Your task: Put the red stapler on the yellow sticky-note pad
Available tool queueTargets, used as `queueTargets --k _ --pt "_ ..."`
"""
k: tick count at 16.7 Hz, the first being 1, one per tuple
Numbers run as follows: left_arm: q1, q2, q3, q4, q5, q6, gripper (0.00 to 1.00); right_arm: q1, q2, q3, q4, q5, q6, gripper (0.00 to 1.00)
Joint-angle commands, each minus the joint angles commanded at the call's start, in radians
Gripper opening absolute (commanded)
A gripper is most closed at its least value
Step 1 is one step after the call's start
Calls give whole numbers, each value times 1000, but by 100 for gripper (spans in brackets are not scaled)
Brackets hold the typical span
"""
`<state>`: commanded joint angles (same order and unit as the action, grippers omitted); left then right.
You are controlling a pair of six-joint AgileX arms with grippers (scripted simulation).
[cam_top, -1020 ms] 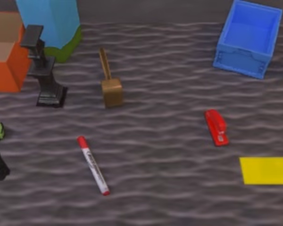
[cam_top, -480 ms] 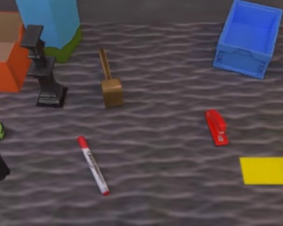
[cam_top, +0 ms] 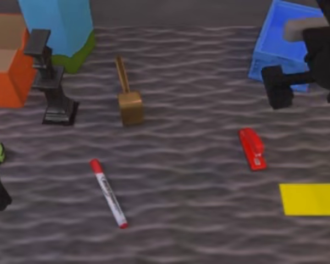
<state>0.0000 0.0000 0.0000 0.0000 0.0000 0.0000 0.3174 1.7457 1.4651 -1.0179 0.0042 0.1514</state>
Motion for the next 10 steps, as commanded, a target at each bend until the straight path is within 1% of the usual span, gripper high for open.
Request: queueTargets --k 3,6,10 --pt "0 0 0 0 0 0 100 40 216 200 -127 -2 24 100" --pt "0 0 0 0 0 0 100 67 374 349 -210 -5 41 100" --pt "0 0 0 0 0 0 100 81 442 421 -250 -8 50 100"
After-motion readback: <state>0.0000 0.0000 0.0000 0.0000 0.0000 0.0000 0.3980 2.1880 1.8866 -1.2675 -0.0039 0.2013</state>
